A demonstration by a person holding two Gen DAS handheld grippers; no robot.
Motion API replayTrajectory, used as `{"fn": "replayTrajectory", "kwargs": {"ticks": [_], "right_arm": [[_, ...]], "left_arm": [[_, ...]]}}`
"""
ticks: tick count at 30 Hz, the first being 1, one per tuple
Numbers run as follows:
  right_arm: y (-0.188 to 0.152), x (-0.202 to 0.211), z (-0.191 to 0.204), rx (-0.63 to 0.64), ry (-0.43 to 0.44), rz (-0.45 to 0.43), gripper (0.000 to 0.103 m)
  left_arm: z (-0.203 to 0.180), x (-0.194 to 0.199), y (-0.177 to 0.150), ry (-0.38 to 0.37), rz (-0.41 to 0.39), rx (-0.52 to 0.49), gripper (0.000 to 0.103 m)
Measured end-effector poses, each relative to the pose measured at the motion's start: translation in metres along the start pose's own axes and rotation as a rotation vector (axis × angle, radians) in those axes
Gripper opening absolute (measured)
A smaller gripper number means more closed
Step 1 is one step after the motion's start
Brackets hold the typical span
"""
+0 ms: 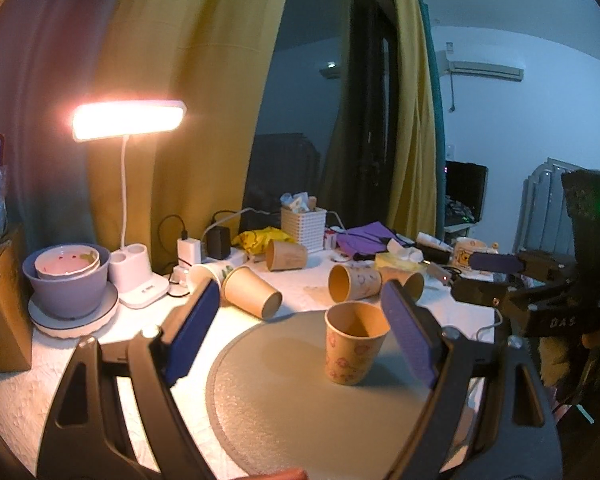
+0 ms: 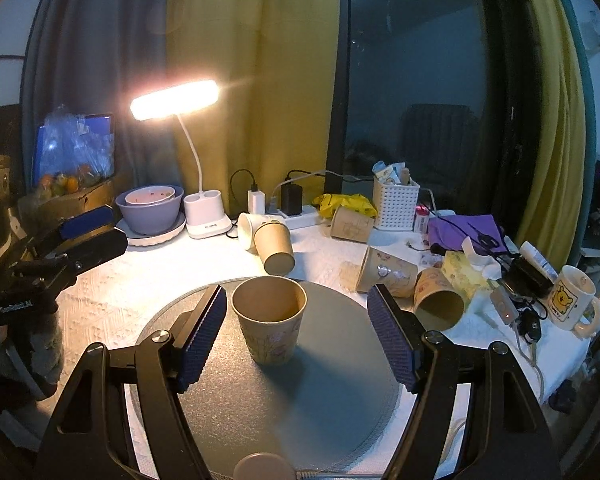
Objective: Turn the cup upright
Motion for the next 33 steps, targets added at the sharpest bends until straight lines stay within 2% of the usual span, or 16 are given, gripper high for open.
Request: {"fn": "replayTrajectory", "kwargs": {"ticks": [33], "right_arm": [[-0.0020, -0.0063, -0.0022, -0.006, 0.002, 0.014, 0.076]], "left_arm": [[-0.0023, -0.0028, -0.0034, 0.000, 0.016, 0.001, 0.084]]}}
Point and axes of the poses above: each gripper's, at about its wrist camera, not at the fingertips, and x roughly against the way its jaws point, z to its left, y to its top, the point moved 1 cm from there along -x, roughly the way its jaws point, and after that the axes turned 10 degrees about y, right-handed, at the moved point
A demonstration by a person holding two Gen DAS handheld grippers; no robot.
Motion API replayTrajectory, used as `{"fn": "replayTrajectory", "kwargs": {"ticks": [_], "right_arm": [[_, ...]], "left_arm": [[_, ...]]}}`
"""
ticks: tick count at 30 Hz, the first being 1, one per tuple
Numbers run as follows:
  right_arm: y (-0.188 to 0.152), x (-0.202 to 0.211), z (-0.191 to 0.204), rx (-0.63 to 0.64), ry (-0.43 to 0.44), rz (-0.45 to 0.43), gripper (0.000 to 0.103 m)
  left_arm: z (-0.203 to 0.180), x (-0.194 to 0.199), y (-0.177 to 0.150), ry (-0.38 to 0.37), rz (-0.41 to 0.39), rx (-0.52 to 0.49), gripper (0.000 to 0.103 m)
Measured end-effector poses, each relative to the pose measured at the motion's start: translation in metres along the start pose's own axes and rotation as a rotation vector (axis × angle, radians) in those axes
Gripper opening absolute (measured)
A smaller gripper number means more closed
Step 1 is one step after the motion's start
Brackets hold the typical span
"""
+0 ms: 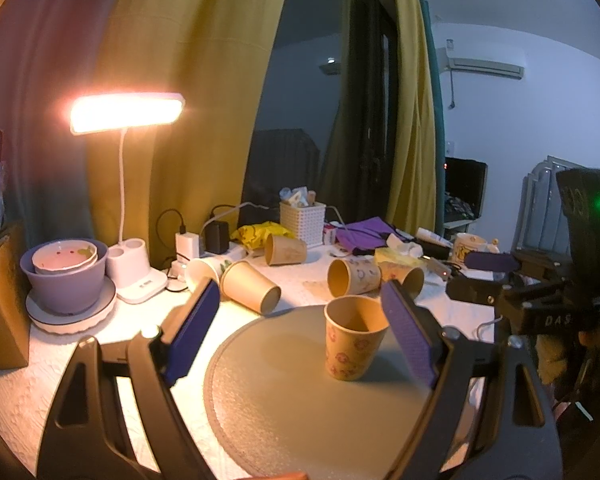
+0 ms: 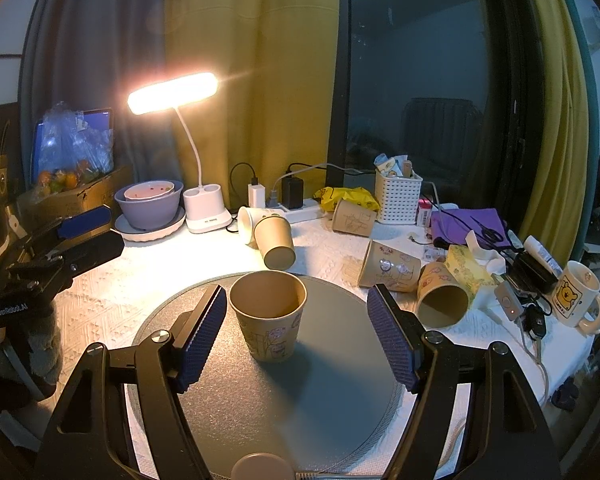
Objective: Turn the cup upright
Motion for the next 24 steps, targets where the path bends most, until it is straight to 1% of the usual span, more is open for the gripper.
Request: {"fn": "replayTrajectory", "kwargs": {"ticks": [24], "right_arm": [[-0.0028, -0.0024, 0.0004, -0.005, 0.000, 0.005, 0.076]], "left_arm": [[-0.0021, -0.0005, -0.0015, 0.001, -0.001, -0.004, 0.084]]}}
Point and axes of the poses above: each gripper's, at about its wrist camera, not at the fingertips, and x roughly against the way its jaws point, z to its left, y to its top, the point moved 1 cm from there along -x, roughly the way its jaws point, and after that the axes turned 10 degrees about y, right-handed, at the moved point
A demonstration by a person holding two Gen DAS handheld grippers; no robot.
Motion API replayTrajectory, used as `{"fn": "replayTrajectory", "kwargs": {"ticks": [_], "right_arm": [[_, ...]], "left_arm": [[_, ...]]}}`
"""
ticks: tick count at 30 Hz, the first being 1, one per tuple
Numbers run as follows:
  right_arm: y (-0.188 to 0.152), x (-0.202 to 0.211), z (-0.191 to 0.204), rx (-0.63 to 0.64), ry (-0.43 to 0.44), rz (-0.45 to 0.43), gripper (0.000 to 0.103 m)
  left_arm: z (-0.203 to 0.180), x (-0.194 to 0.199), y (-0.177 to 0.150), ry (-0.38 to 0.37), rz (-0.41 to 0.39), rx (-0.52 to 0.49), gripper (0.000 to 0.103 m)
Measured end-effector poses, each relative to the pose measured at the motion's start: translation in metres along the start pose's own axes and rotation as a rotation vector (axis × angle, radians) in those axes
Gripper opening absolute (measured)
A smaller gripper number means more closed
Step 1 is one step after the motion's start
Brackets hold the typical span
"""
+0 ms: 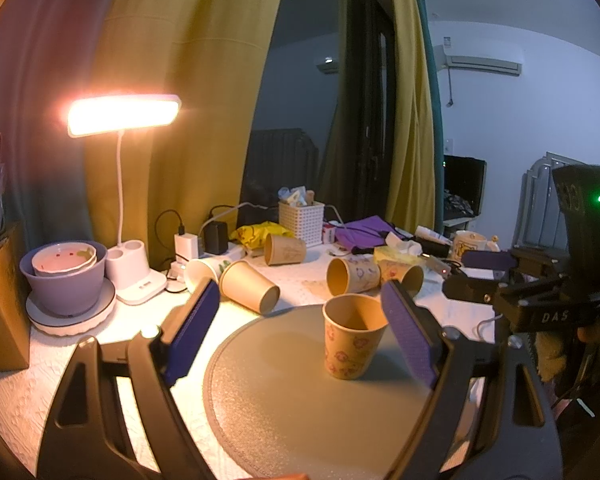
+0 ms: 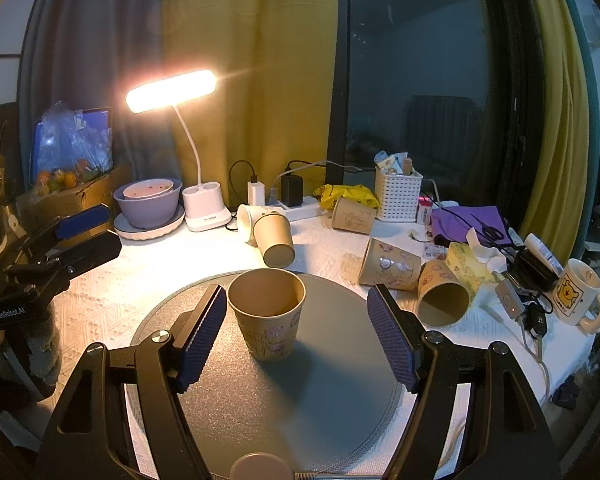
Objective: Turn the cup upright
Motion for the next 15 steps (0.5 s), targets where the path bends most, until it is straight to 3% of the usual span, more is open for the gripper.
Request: {"fn": "replayTrajectory", "kwargs": {"ticks": [15], "right_arm": [[-0.0017, -0.0005, 0.0005, -0.002, 0.000, 0.006, 0.076]], "left_arm": [[-0.0009, 0.0001, 0.0002, -0.002, 0.000, -0.004, 0.084]]}}
Point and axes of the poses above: each gripper's, at about its wrist camera, not at the fingertips, and x roughly against the way its jaws point, z to its left, y to its top, the point moved 1 cm from there along -x, roughly the way its jaws point, and after that the axes turned 10 degrees about y, right-handed, at the moved point
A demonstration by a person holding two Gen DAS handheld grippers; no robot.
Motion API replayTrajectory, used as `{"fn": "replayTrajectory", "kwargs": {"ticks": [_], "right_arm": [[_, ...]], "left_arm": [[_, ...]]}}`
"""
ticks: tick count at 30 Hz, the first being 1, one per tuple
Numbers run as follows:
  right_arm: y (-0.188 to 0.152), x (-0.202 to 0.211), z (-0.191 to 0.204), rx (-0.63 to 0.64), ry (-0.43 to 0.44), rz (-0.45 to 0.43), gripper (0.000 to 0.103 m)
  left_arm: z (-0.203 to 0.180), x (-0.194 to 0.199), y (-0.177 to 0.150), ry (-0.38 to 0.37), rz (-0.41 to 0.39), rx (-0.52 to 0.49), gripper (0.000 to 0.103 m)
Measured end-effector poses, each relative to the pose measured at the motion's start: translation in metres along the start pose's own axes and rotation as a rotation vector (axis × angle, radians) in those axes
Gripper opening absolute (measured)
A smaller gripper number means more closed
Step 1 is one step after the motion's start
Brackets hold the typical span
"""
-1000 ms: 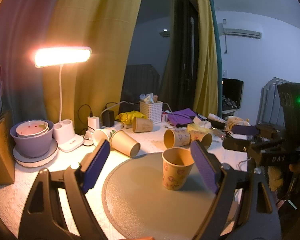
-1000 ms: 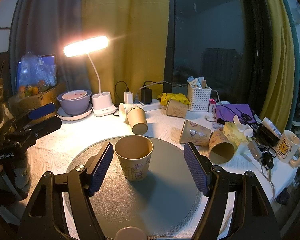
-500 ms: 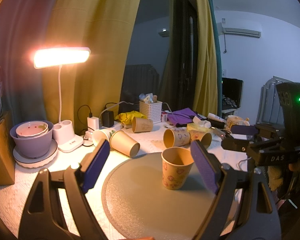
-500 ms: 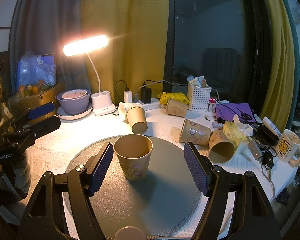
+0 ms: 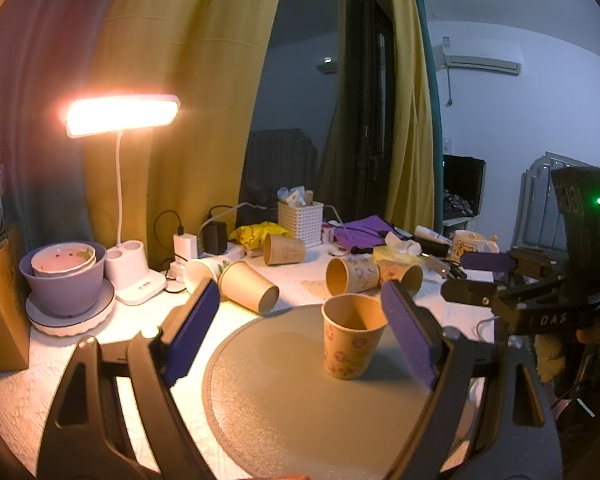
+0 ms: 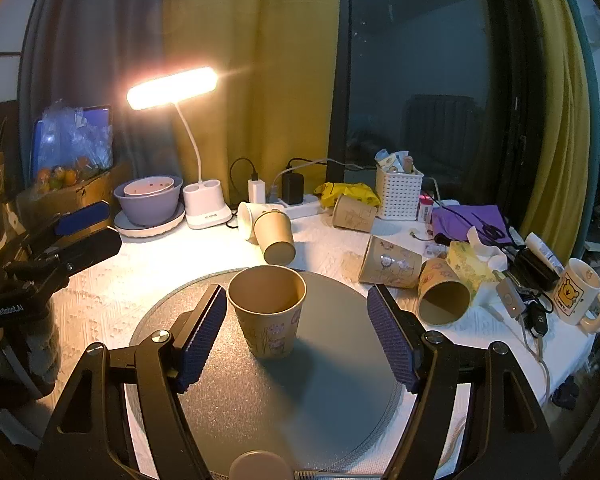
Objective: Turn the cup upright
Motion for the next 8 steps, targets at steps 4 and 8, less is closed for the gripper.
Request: {"fn": "replayTrajectory", "kwargs": {"ticks": [4, 8], "right_arm": [[0.0000, 0.0001, -0.0005, 0.001, 0.001, 0.000, 0.076], [-0.0001, 0.0003, -0.0004, 0.001, 0.002, 0.000, 0.076]], "left_arm": [[-0.0004, 0.0005, -0.0004, -0.005, -0.005, 0.001, 0.084], [-0.0012, 0.0002, -0.0003, -0.012, -0.008, -0.002, 0.084]]}}
Point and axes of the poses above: each gripper's, at about its wrist camera, not at the fingertips, and x roughly against the way its jaws point, z to its left, y to its top, the point moved 1 cm from there along -x, roughly the way its jaws point, and after that the axes turned 10 degrees about y, right-handed, at the moved point
